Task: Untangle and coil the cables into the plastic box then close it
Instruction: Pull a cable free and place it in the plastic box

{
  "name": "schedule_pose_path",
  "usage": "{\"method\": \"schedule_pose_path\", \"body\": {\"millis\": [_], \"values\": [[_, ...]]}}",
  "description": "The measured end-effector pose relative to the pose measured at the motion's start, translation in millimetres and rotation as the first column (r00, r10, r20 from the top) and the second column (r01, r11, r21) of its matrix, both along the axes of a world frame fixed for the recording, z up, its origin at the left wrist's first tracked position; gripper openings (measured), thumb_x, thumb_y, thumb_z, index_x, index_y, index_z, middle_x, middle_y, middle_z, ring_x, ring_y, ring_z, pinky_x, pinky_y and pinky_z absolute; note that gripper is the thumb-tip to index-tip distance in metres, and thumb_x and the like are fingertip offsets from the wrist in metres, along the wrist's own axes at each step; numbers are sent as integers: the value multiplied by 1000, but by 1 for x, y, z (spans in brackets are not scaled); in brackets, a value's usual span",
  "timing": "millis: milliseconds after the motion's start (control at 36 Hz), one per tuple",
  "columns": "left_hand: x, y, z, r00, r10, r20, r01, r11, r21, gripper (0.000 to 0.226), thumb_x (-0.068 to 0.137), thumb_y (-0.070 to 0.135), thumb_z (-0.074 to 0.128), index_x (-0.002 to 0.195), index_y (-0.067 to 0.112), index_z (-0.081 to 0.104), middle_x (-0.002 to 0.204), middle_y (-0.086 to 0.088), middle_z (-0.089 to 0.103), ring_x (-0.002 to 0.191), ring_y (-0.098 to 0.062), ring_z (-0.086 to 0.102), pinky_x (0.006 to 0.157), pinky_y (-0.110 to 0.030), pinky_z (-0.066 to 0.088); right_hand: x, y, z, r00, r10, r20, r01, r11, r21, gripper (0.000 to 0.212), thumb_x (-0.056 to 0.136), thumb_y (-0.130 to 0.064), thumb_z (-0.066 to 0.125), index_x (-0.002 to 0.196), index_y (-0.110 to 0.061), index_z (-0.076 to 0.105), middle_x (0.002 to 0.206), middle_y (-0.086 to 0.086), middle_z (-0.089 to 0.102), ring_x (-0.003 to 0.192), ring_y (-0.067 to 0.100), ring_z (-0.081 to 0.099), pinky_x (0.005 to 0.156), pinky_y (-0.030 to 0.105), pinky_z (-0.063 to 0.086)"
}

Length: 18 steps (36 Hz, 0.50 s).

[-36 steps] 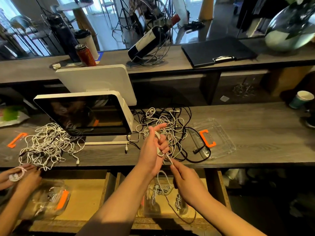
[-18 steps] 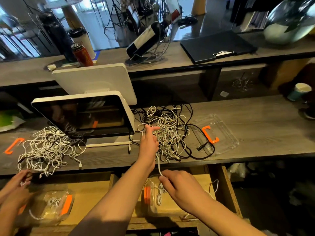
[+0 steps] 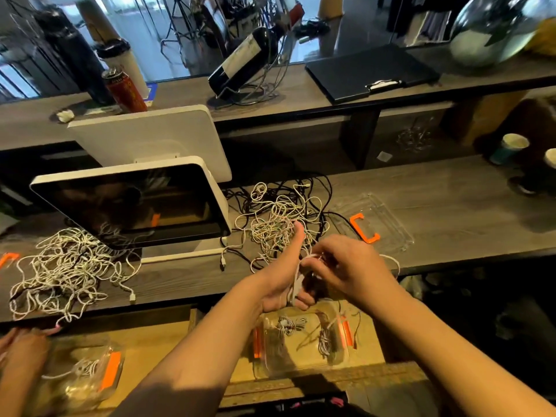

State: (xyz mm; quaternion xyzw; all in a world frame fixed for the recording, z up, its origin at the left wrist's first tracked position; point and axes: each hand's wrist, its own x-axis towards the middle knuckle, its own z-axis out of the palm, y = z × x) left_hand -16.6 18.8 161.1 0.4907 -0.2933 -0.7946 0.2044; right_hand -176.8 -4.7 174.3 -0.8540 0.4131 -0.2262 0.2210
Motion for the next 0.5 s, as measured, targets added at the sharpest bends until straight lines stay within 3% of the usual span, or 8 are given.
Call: {"method": "schedule_pose_path", "body": {"millis": [56,111,167,222,306,389,500], "values": [[1,1,0,996,-50,-68,50,999,12,97,68,99,11,71,22,69,66,-7,48,54,-13,34,50,-20,22,-4,-6,5,991,-126,-40,128,991,49,57,73,-74,58,82,-18,64,68,-10,55,66,15,55,59,31,43],[2,1,0,983,-81,-167,86,996,18,100,67,101,17,95,18,67,69,-8,46,51,-11,33,47,-20,20,-7,-10,6,976,-198,-92,205,977,65,60,65,-76,65,77,-17,61,63,-8,54,62,14,52,56,30,38],[5,1,-5,969,-101,-224,102,995,-8,99,69,99,24,113,16,54,72,-7,47,50,-10,35,47,-19,21,-10,-13,4,965,-237,-108,245,967,72,63,62,-79,64,75,-17,60,62,-4,59,62,15,55,56,33,43],[6,2,-8,965,-131,-230,122,991,-52,88,75,92,37,118,17,51,74,-6,50,52,-8,39,47,-17,27,-12,-15,0,964,-244,-110,254,963,91,64,63,-79,59,75,-16,61,64,-2,62,65,17,58,59,35,48],[6,6,-8,974,-212,-79,200,971,-131,71,82,69,62,117,8,54,73,1,53,55,-4,40,50,-14,35,-14,-14,-5,968,-244,-60,249,965,87,57,67,-71,63,73,-14,61,62,-3,59,62,16,57,57,35,45],[7,9,-3,960,-257,112,276,937,-214,58,98,52,50,130,5,56,73,3,58,57,-6,41,54,-17,39,-16,-12,-11,977,-213,-20,214,974,68,51,70,-65,70,70,-15,59,59,-8,53,56,6,47,54,31,38],[9,11,7,919,-319,232,377,881,-284,47,105,50,34,119,14,61,73,3,70,56,-12,50,66,-26,43,-19,-9,-14,984,-175,41,174,984,23,50,74,-63,65,70,-14,60,61,-11,49,58,3,45,54,25,34]]}}
